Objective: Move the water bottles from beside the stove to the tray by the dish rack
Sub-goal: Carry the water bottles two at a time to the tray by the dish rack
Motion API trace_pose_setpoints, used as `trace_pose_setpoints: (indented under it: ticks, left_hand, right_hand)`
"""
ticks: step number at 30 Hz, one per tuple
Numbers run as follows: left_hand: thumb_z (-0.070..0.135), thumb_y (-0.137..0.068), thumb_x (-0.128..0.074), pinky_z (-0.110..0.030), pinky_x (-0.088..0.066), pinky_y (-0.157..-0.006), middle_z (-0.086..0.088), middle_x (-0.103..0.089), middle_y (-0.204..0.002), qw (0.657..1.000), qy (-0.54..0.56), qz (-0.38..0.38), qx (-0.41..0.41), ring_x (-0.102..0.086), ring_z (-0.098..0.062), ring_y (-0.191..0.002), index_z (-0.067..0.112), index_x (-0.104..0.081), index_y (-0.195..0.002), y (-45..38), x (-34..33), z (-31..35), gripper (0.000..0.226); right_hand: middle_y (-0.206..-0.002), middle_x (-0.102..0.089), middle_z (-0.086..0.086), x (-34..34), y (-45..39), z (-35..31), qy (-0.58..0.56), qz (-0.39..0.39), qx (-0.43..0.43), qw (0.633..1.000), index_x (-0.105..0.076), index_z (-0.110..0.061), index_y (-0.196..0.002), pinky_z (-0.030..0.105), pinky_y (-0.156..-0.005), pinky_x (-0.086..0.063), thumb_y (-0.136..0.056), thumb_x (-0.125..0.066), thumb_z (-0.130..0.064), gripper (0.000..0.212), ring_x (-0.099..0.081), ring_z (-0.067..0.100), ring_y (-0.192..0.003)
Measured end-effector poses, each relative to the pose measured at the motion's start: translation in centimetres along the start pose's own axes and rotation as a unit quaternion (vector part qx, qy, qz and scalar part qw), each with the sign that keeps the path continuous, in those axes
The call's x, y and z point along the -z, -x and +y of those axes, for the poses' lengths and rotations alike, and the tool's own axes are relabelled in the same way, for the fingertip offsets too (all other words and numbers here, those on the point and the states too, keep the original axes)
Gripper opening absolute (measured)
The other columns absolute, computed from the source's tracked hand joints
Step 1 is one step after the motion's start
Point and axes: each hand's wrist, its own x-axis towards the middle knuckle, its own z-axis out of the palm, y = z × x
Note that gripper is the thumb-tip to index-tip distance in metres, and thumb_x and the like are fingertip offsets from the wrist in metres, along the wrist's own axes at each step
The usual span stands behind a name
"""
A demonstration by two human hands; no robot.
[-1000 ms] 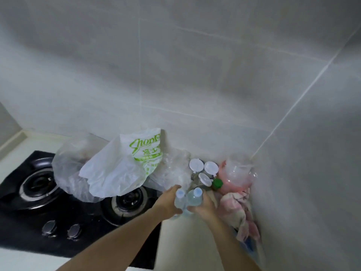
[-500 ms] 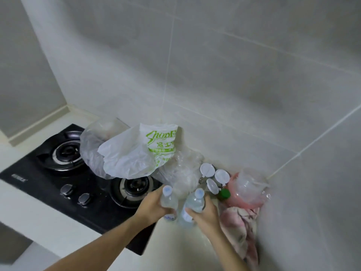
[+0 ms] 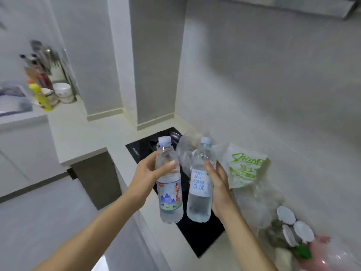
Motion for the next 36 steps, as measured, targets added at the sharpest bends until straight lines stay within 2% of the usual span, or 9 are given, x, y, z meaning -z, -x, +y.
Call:
trace_pose_setpoints:
  ticks: [3,5,8,11,15,19,27,30,36]
  left_hand:
    - [0.051,-0.077,-0.081,-0.047,-0.060,-0.090,-0.007,-0.080,-0.103,0.995,0.063,0.082,0.001,-0.077,-0.026,-0.095,0.026,-0.078,-0.110,1.6,7.7,2.5,0.042]
    - [0.059,-0.074,-0.082,-0.044,-0.062,-0.082,-0.013,-0.077,-0.099,0.985,0.106,0.134,0.014,-0.075,-0.028,-0.084,0.016,-0.076,-0.111,2.3,13.4,3.9,0.056]
    - [0.062,-0.078,-0.074,-0.032,-0.061,-0.060,-0.016,-0.070,-0.086,0.970,0.149,0.192,0.018,-0.071,-0.026,-0.066,0.011,-0.069,-0.106,3.5,22.3,6.1,0.058]
    - [0.062,-0.082,-0.067,-0.035,-0.062,-0.062,-0.016,-0.070,-0.089,0.958,0.157,0.238,-0.020,-0.074,-0.030,-0.071,0.010,-0.064,-0.111,4.8,31.0,7.6,0.060]
    - [0.061,-0.087,-0.069,-0.042,-0.061,-0.072,-0.009,-0.070,-0.089,0.945,0.151,0.287,-0.042,-0.079,-0.037,-0.082,0.014,-0.060,-0.110,6.6,40.8,8.9,0.053]
    - [0.060,-0.088,-0.069,-0.040,-0.059,-0.064,-0.016,-0.067,-0.085,0.929,0.132,0.343,-0.046,-0.074,-0.035,-0.071,0.013,-0.061,-0.103,7.7,49.2,9.6,0.051]
    - [0.061,-0.086,-0.062,-0.041,-0.056,-0.068,-0.018,-0.065,-0.086,0.869,0.117,0.478,-0.046,-0.072,-0.033,-0.067,0.010,-0.061,-0.103,8.3,66.3,9.8,0.054]
    - [0.060,-0.088,-0.065,-0.041,-0.055,-0.069,-0.019,-0.064,-0.085,0.831,0.110,0.542,-0.053,-0.071,-0.033,-0.065,0.011,-0.061,-0.100,8.5,72.2,10.9,0.051]
    - [0.059,-0.092,-0.063,-0.036,-0.057,-0.057,-0.016,-0.066,-0.087,0.734,0.130,0.661,-0.086,-0.069,-0.031,-0.062,0.008,-0.063,-0.105,11.9,82.1,13.3,0.052]
  right_hand:
    - [-0.133,-0.069,0.016,-9.1,-0.8,-0.8,-0.037,-0.054,-0.039,0.997,-0.065,-0.020,-0.135,0.059,-0.110,-0.049,-0.080,-0.076,-0.056,0.066,-0.064,0.040,-0.127]
    - [-0.123,-0.072,0.019,-15.2,-1.3,-0.7,-0.038,-0.089,-0.051,0.994,-0.066,-0.015,-0.132,0.057,-0.099,-0.057,-0.082,-0.074,-0.055,0.065,-0.071,0.038,-0.111]
    - [-0.106,-0.070,0.019,-24.7,-1.6,0.3,-0.058,-0.150,-0.068,0.985,-0.065,-0.005,-0.129,0.048,-0.083,-0.062,-0.079,-0.075,-0.056,0.072,-0.072,0.030,-0.087]
    - [-0.091,-0.070,0.022,-33.9,-1.4,2.5,-0.057,-0.209,-0.095,0.972,-0.060,0.004,-0.127,0.044,-0.073,-0.062,-0.070,-0.077,-0.066,0.093,-0.073,0.033,-0.074]
    - [-0.092,-0.068,0.026,-45.2,-1.0,5.0,-0.045,-0.271,-0.131,0.953,-0.055,0.007,-0.130,0.040,-0.065,-0.060,-0.071,-0.072,-0.072,0.100,-0.072,0.036,-0.073]
    - [-0.094,-0.063,0.023,-56.0,-1.1,6.3,-0.049,-0.332,-0.138,0.932,-0.056,0.002,-0.129,0.039,-0.061,-0.059,-0.074,-0.071,-0.067,0.089,-0.068,0.033,-0.070]
    - [-0.094,-0.065,0.021,-76.6,-3.5,11.4,-0.017,-0.464,-0.166,0.870,-0.059,-0.005,-0.115,0.037,-0.059,-0.061,-0.086,-0.062,-0.062,0.065,-0.068,0.036,-0.077]
    - [-0.090,-0.064,0.020,-84.8,-4.4,12.9,-0.009,-0.520,-0.176,0.836,-0.062,-0.014,-0.106,0.037,-0.058,-0.059,-0.079,-0.067,-0.069,0.061,-0.067,0.033,-0.072]
    - [-0.082,-0.063,0.018,-99.7,-3.7,15.1,0.018,-0.630,-0.204,0.749,-0.058,-0.012,-0.103,0.037,-0.058,-0.058,-0.078,-0.064,-0.075,0.067,-0.068,0.031,-0.064]
